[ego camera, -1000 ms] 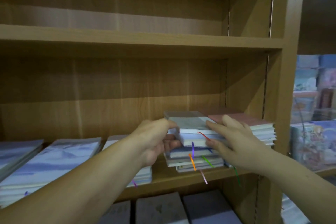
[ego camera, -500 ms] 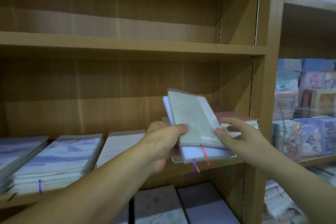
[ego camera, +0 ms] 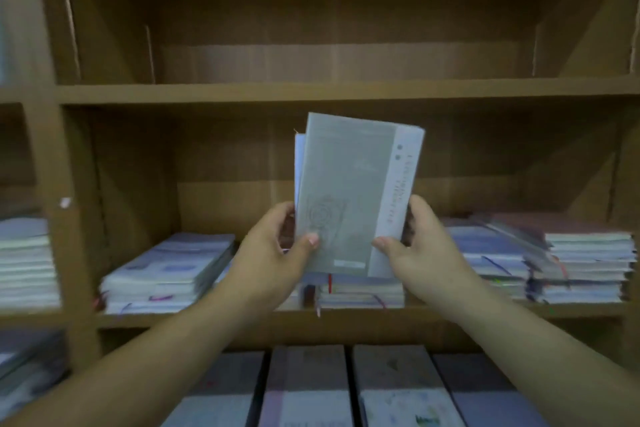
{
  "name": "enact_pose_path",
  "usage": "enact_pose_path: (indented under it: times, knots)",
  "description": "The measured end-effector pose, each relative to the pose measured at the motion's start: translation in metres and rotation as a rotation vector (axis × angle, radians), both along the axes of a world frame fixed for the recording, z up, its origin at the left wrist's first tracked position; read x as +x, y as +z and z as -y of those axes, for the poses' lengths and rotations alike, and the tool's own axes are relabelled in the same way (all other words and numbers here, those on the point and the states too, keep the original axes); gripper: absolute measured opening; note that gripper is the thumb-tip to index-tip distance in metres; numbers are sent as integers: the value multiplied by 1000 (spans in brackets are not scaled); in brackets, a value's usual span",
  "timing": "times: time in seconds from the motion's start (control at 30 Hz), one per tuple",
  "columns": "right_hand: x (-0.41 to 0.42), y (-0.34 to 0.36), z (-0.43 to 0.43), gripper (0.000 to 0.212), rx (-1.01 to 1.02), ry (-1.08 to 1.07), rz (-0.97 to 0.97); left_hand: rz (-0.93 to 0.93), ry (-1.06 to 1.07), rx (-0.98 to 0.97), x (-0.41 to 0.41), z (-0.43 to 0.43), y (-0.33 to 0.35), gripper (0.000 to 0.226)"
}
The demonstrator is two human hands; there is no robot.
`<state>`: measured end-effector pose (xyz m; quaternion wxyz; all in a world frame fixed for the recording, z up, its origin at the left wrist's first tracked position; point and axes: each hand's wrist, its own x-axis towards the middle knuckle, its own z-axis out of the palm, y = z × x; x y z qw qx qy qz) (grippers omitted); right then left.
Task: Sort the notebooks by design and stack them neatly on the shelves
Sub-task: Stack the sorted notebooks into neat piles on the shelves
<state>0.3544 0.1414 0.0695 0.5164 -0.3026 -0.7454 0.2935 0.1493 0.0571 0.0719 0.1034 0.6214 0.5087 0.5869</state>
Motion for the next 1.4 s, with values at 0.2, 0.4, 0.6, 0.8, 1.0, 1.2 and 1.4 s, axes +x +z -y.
enact_pose_path:
  times: [0.2, 0.4, 0.6, 0.8, 1.0, 1.2, 1.4]
  knots:
    - [-96, 12, 2, 52, -25, 70, 82, -58, 135, 9, -87, 11, -5, 43]
    - [-129, -1, -3, 56, -48, 67, 170, -142, 214, -63, -119, 5, -27, 49]
    - [-131, -20, -8, 60, -22, 52, 269, -377, 326, -56, -126, 5, -55, 55]
    - [-130, -22, -7, 84, -46, 97, 338, -410, 355, -111, -128, 3, -69, 48]
    - [-129, -5, 4, 80, -89, 187, 227, -312, 322, -14, -128, 16, -49, 44]
    - [-163, 11, 26, 51, -212, 241, 213, -38, 279, -79, -154, 56, -23, 26]
    - [-236, 16, 43, 23, -293, 228, 309, 111, 514, -138, -207, 77, -15, 23]
